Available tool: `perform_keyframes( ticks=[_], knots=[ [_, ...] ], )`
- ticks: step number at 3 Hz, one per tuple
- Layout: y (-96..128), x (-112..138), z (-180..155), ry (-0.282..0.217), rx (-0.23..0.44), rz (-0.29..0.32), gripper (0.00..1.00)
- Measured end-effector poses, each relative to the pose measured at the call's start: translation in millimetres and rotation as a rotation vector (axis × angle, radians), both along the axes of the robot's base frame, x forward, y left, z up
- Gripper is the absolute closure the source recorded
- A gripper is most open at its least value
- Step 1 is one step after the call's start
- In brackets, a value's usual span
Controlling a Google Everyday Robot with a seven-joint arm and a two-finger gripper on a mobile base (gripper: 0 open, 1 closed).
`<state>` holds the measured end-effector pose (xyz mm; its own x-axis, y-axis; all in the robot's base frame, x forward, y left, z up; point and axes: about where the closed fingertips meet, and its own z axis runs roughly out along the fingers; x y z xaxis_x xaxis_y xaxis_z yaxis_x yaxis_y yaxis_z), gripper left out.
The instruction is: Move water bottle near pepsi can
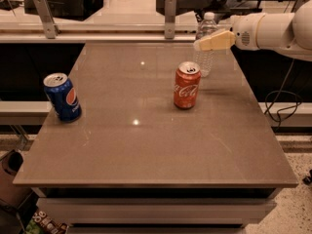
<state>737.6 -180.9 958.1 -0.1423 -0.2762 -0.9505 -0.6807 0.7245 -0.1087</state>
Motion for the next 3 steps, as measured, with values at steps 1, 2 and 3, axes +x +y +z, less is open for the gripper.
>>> perform_keyframes(
  ticks=[1,2,3],
  knots=[
    [8.8,8.3,-11.6,0.004,0.041,0.008,0.16],
    [12.1,8.9,-12.8,0.006,0.042,0.013,0.39],
    [15.1,9.4,-13.8,0.008,0.043,0.017,0.62]
  ],
)
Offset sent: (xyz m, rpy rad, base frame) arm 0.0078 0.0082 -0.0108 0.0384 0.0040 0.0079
